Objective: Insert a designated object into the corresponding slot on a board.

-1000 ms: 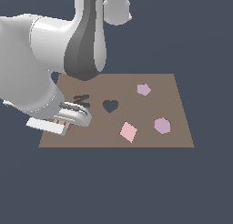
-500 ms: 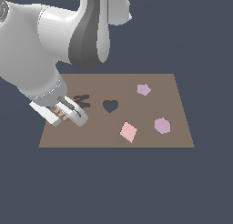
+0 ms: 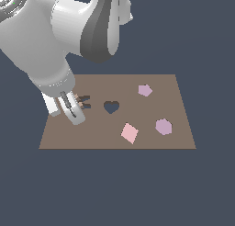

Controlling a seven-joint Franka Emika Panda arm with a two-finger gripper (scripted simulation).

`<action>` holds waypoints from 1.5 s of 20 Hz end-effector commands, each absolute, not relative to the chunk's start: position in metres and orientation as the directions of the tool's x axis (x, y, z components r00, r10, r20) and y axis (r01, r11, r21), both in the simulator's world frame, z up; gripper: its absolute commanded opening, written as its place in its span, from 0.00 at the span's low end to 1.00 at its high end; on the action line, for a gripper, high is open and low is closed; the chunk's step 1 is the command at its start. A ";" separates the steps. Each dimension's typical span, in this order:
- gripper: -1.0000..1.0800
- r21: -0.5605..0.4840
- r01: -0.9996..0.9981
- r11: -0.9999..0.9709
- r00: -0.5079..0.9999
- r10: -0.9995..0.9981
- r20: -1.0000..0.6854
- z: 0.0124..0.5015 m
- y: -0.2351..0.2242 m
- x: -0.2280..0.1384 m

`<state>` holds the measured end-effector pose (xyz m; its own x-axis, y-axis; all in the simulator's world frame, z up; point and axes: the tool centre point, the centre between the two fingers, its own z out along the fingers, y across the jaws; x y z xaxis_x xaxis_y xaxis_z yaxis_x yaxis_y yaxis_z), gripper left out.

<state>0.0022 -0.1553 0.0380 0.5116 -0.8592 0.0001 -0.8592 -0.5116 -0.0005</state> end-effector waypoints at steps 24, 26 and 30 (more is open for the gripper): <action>0.00 0.000 -0.988 -0.156 0.156 -0.988 -0.001 0.040 -0.130 -0.015; 0.00 0.000 -0.988 -0.154 0.154 -0.988 -0.001 0.037 -0.130 -0.015; 0.00 -0.001 -0.988 -0.152 0.152 -0.988 -0.002 0.030 -0.129 -0.015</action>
<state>-0.0151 -0.1294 0.0318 0.1525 -0.9883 -0.0016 -0.9883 -0.1525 0.0002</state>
